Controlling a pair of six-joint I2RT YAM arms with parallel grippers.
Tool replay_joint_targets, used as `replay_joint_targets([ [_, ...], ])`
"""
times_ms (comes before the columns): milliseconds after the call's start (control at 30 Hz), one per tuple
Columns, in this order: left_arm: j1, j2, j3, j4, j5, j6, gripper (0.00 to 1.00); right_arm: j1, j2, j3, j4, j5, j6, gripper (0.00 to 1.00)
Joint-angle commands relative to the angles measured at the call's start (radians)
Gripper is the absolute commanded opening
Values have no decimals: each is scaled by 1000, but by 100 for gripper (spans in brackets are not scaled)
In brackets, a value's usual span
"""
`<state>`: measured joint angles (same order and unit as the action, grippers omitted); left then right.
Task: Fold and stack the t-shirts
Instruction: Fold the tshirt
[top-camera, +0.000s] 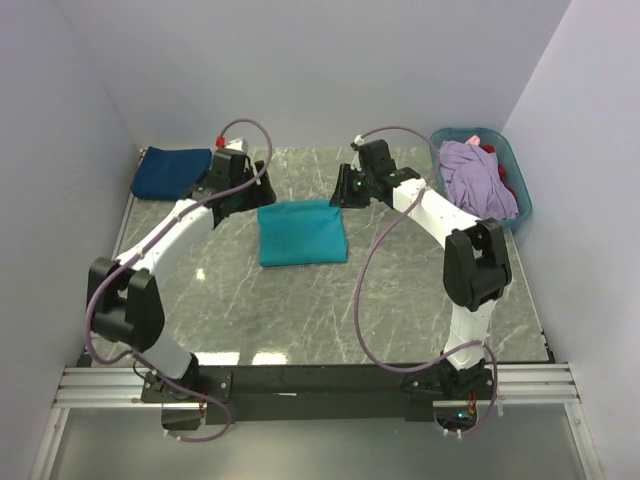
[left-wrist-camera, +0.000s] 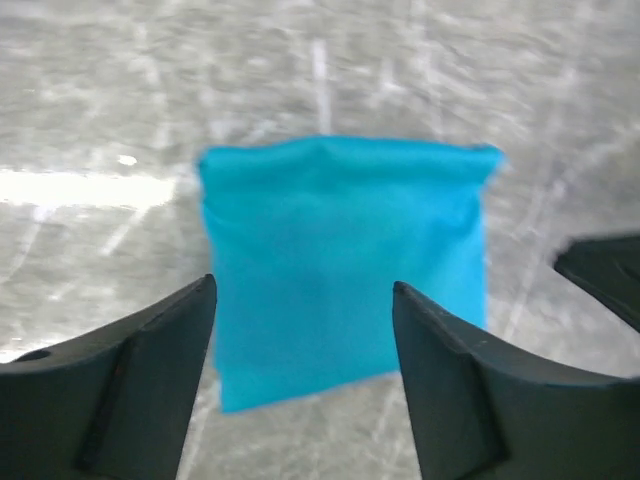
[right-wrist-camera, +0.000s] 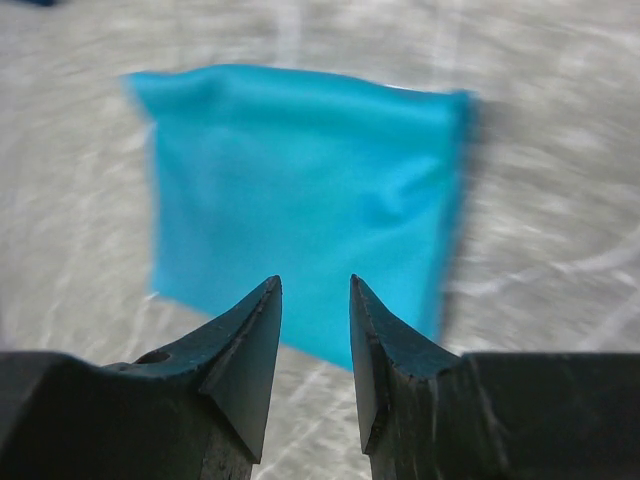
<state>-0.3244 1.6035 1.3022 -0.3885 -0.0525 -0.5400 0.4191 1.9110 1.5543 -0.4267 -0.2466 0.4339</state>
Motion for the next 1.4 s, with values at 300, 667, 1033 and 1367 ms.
replay_joint_targets([
  [300,13,281,107,151,155,9,54,-32,212,118,350,-457,118,41],
  [667,105,585,272,229,309,-6,45,-144,490,187,615,-542,379,41],
  [1033,127,564,223,269,375,-21,55,-217,445,67,849,-608,548,41],
  [1367,125,261,100,329,342,-80,62,-201,159,-187,893,-614,534,42],
])
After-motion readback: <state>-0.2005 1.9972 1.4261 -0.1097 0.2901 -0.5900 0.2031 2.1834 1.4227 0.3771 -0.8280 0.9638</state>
